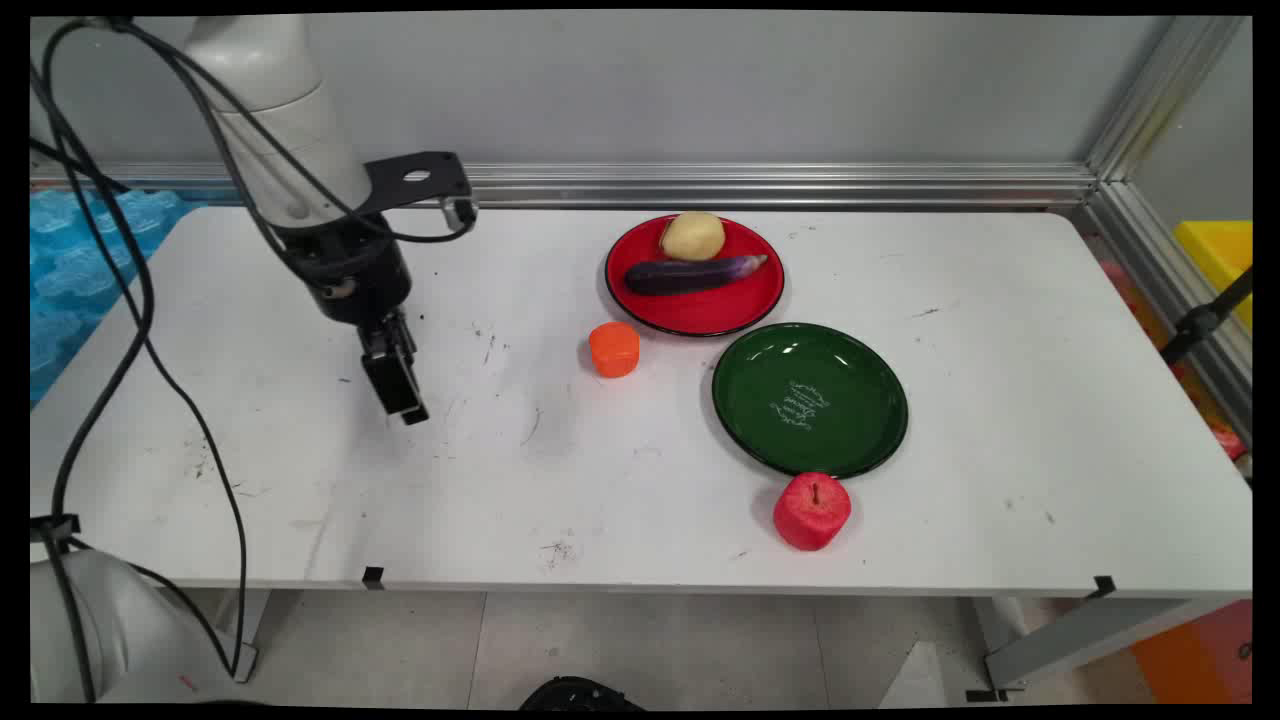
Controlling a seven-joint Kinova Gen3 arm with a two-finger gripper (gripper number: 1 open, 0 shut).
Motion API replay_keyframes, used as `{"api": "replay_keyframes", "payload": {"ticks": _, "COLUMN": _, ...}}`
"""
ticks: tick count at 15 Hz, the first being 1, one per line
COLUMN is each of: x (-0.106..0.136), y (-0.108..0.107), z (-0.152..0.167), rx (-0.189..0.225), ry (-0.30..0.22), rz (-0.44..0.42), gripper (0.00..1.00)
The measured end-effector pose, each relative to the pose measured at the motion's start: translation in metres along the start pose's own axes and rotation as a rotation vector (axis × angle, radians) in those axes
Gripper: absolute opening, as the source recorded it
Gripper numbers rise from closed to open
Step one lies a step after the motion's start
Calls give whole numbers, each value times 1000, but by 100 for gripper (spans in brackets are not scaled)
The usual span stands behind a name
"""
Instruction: Pick up the eggplant from the red plate
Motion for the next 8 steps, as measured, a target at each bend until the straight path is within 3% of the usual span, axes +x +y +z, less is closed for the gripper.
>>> {"api": "replay_keyframes", "payload": {"ticks": 8, "x": 62, "y": -38, "z": 7, "rx": 81, "ry": 98, "rz": 14, "gripper": 100}}
